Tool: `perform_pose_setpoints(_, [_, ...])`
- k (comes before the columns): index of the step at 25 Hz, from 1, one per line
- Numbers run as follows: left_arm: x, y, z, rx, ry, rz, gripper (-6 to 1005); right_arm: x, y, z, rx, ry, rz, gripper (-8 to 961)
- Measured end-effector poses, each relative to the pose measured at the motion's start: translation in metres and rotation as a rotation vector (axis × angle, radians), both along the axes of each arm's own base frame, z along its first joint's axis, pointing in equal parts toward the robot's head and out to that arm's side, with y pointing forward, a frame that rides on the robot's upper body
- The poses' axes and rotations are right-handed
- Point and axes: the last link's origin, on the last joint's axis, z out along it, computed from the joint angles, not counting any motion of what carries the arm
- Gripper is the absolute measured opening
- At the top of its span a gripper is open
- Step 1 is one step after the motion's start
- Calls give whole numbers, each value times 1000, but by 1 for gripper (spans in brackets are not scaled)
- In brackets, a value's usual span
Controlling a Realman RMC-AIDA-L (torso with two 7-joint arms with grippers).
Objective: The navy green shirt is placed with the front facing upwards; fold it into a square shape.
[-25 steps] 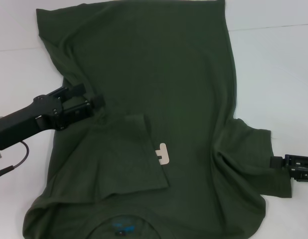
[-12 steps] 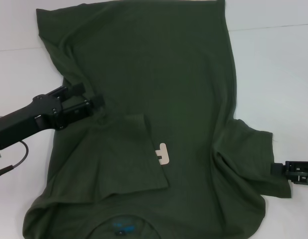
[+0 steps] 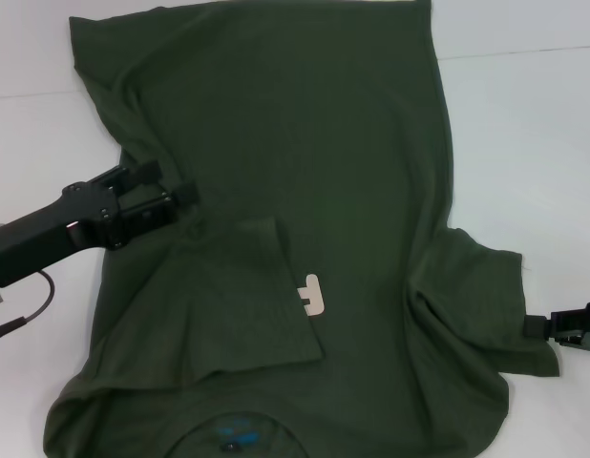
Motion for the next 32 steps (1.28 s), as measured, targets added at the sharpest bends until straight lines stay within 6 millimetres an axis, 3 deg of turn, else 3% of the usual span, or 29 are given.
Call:
perform_pose_setpoints(6, [-1, 1, 0, 4, 5, 5, 904, -1, 2, -5, -11, 2, 0, 16])
perform_pose_setpoints(15, [-1, 2, 0, 7, 6, 6, 904, -8, 7, 0, 34, 37, 27, 15])
perform_pose_setpoints(20, [-1, 2, 1, 11, 3, 6, 904, -21, 21, 4, 59, 70, 74, 16])
perform_pose_setpoints(32, [-1, 4, 2, 18, 8, 14, 903, -70, 61, -27, 16, 127, 197, 17])
